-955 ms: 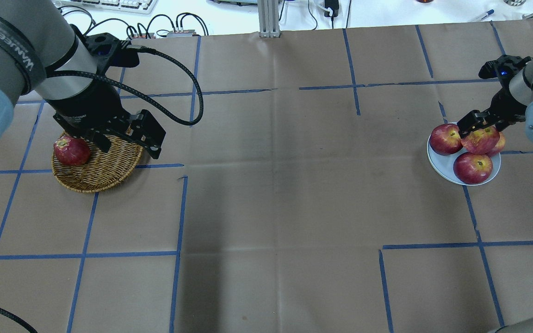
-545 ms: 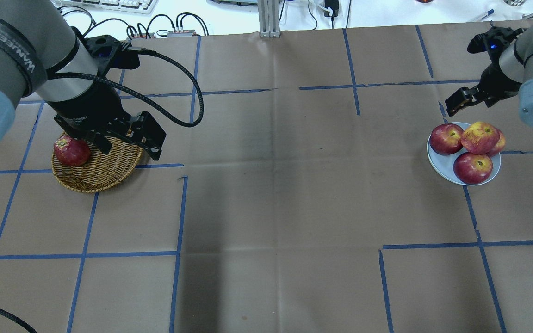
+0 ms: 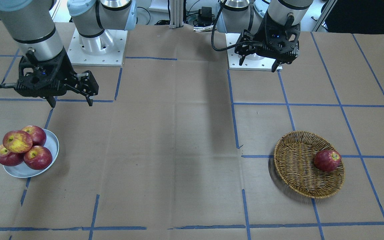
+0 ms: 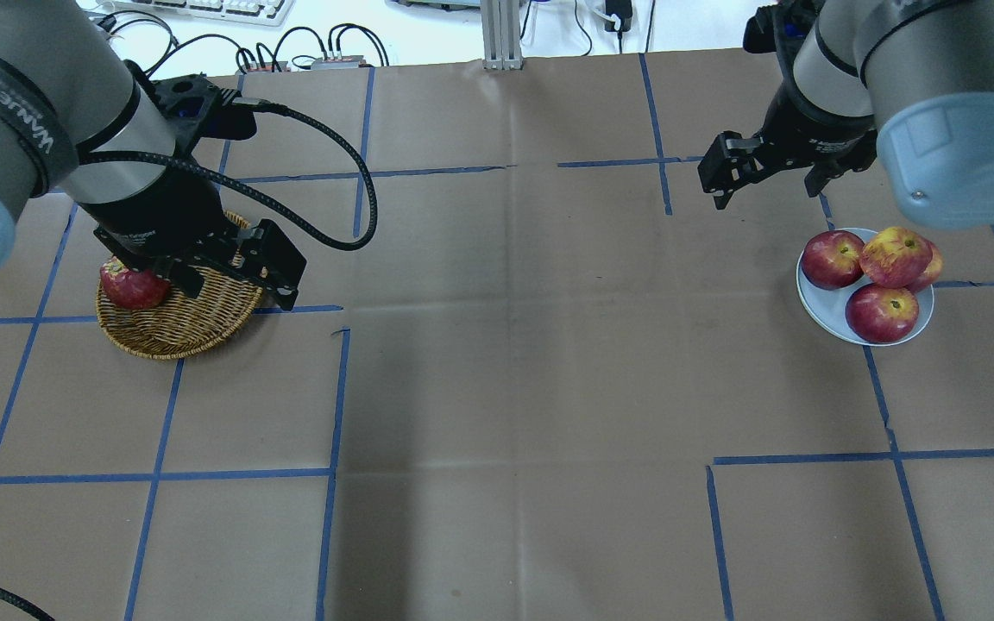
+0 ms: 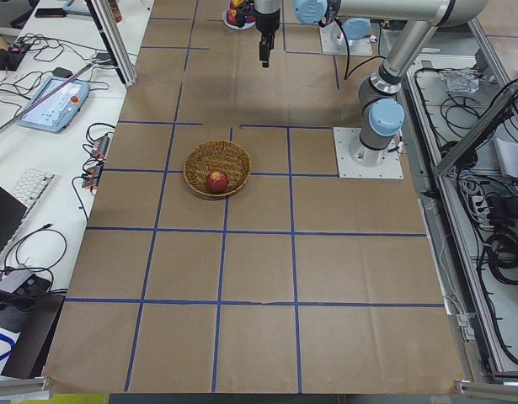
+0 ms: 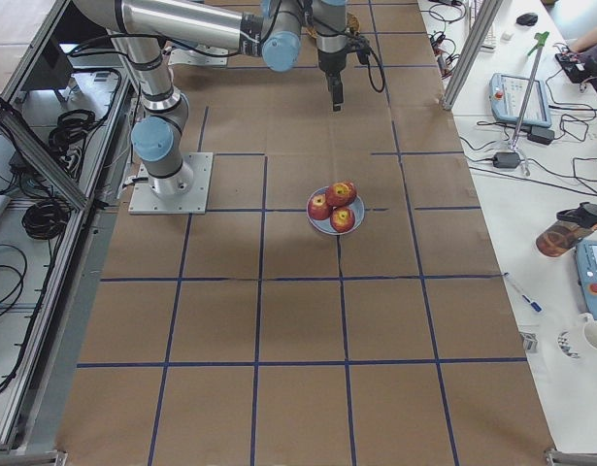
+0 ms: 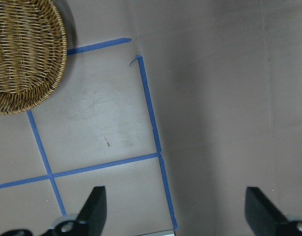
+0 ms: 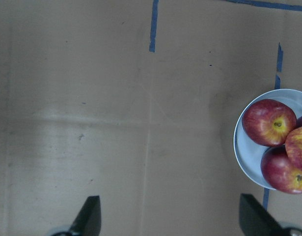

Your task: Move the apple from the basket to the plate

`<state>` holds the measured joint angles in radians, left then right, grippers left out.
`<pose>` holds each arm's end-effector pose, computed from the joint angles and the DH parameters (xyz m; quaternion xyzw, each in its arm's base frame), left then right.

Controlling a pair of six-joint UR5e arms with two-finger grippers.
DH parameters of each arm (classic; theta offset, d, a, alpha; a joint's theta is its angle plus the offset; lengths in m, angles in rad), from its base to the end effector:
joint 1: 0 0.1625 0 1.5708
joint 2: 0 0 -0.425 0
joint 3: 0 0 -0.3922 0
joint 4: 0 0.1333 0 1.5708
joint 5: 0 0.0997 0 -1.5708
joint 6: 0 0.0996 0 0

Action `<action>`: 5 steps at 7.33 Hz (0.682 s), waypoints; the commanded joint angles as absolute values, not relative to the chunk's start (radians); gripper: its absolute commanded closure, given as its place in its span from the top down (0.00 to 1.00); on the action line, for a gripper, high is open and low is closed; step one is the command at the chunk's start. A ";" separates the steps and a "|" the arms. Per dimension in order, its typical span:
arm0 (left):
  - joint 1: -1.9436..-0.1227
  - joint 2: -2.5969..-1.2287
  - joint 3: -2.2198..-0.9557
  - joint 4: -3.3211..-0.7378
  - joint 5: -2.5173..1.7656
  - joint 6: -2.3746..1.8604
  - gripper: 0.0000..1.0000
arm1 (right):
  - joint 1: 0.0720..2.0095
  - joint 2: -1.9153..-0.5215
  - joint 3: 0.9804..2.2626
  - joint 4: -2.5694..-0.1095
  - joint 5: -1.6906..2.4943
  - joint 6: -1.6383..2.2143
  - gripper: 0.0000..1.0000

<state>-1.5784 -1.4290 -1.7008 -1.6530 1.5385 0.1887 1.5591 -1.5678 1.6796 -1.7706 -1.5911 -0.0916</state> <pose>-0.1397 -0.4235 0.4815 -0.0974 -0.9945 -0.0336 0.0193 0.1254 -0.5006 0.4533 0.0395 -0.9982 0.0434 0.0124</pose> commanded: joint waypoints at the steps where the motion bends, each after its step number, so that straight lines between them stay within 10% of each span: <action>1: -1.578 -1.424 -1.704 -1.657 1.539 0.189 0.99 | 1.575 -1.577 1.599 -1.600 -1.594 -0.057 1.00; 5: -1.578 -1.416 -1.718 -1.655 1.537 0.186 0.99 | 1.582 -1.589 1.611 -1.621 -1.586 -0.017 1.00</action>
<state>-1.5785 -1.4186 -1.7102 -1.6576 1.5388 0.1862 1.5798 -1.5868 1.6109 -1.6204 -1.5891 -0.0472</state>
